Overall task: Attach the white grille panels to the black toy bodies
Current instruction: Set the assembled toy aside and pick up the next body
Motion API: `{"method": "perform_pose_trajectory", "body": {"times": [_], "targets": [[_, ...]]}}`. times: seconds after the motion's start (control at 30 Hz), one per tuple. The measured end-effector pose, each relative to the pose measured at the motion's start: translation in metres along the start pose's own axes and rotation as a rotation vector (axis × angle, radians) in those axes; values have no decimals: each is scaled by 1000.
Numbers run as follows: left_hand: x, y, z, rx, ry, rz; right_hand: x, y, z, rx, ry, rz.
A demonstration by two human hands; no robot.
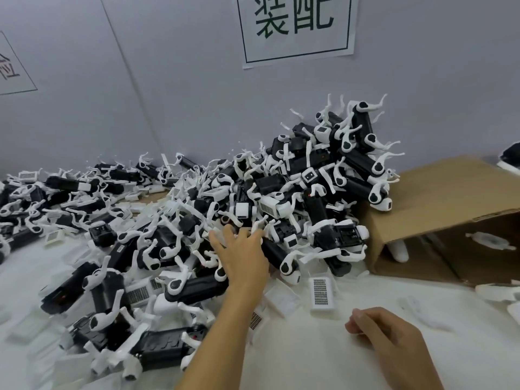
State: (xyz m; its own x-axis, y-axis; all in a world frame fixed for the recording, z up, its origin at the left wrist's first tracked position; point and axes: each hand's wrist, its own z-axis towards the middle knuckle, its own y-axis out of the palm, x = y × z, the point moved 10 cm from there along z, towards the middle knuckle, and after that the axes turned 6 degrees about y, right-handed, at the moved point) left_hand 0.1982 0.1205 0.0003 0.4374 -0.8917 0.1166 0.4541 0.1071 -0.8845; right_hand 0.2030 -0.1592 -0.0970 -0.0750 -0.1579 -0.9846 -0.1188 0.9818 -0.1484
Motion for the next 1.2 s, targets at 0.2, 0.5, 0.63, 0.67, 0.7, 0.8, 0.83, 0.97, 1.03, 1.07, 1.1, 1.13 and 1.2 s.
{"method": "perform_pose_trajectory", "body": {"times": [0.2,0.5,0.63,0.67,0.7,0.8,0.83,0.97,1.03,1.07,1.1,1.13,1.2], "targets": [[7,-39,-28,437,87,-141,-2,-1,1,9,-6,26],[76,-34,-70,157,167,-1422,-22,-8,-11,50,-128,205],[129,14,-121,-381,-31,-1639,-37,-15,-26,66,-264,263],[134,23,-131,-460,-75,-1649,-40,-15,-28,74,-295,244],[136,31,-138,-508,-113,-1645,-41,-18,-28,90,-320,216],[135,37,-151,-611,-114,-1634,-45,-20,-27,89,-340,166],[134,35,-151,-628,-84,-1647,-46,-20,-27,76,-337,175],[122,21,-134,-555,-27,-1853,-43,-24,-25,87,-305,243],[111,22,-125,-502,-131,-1980,-46,-22,-29,65,-327,209],[108,21,-121,-476,-151,-1992,-48,-18,-31,35,-349,171],[105,20,-118,-456,-164,-1997,-51,-12,-33,-1,-365,129],[102,19,-116,-445,-177,-2007,-52,-7,-36,-35,-368,94],[97,18,-115,-434,-215,-2034,-50,2,-38,-81,-360,50]]}}
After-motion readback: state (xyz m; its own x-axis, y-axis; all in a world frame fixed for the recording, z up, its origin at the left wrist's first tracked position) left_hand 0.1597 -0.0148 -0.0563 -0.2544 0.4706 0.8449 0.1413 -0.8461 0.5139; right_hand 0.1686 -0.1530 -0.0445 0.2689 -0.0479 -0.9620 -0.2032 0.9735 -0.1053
